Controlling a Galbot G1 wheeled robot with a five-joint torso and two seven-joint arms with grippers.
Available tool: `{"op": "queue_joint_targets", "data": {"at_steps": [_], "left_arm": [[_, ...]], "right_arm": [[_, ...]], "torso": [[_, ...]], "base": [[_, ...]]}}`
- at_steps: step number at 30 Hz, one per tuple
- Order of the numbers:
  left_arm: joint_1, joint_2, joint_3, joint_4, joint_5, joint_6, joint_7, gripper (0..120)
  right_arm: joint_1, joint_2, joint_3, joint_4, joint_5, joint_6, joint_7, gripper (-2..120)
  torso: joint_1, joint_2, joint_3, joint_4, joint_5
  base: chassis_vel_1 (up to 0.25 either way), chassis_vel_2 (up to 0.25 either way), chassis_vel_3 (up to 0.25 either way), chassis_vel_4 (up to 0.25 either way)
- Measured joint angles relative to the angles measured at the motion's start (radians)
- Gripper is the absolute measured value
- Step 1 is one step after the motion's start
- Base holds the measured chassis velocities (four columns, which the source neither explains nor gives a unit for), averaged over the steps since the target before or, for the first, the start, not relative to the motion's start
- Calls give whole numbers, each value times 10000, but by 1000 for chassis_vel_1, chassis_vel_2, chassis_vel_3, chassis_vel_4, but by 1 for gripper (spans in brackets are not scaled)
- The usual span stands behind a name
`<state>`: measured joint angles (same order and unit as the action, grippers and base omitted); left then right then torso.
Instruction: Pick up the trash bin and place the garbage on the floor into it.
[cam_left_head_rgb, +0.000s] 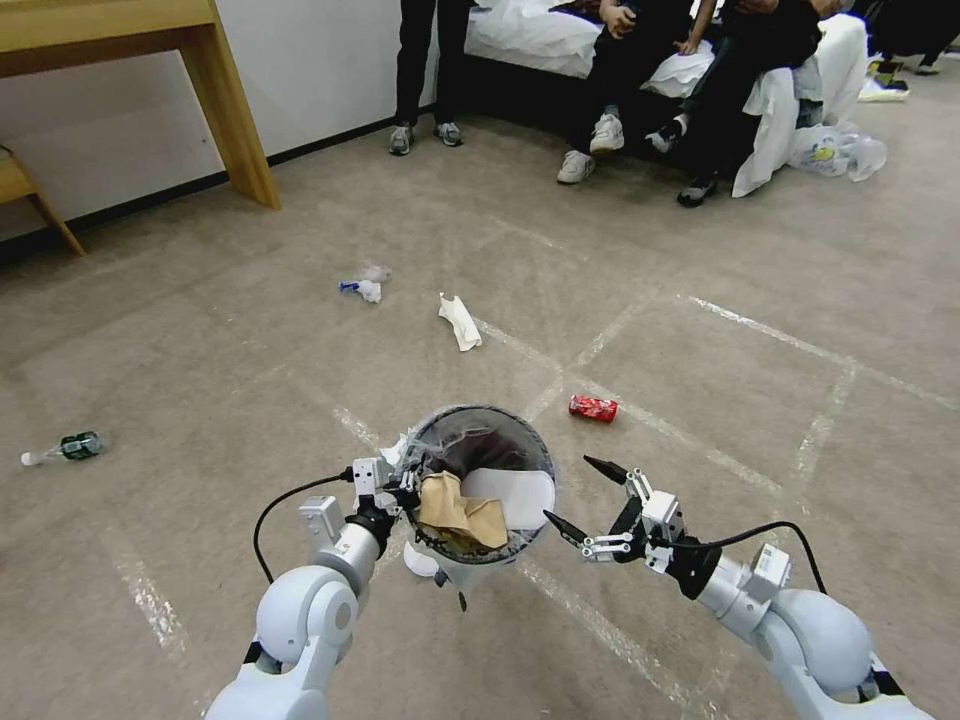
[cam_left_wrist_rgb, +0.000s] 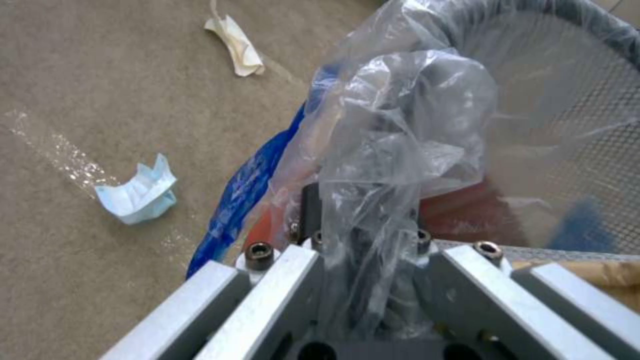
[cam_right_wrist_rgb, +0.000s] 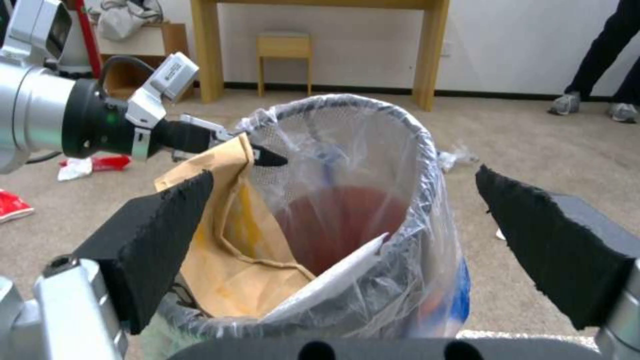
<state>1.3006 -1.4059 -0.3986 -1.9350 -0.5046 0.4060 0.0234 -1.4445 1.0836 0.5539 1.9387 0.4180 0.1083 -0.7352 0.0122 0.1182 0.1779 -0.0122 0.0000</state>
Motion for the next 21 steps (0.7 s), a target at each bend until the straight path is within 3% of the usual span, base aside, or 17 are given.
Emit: {"op": "queue_joint_targets", "data": {"at_steps": [21], "left_arm": [[-155,-52,187,312,110,-259,-201,1]], "right_arm": [[217,-106,-31,-185,219,35,58,100]], "torso": [[0,0,0,-1,1]], "base": [[14,12,13,13]]}}
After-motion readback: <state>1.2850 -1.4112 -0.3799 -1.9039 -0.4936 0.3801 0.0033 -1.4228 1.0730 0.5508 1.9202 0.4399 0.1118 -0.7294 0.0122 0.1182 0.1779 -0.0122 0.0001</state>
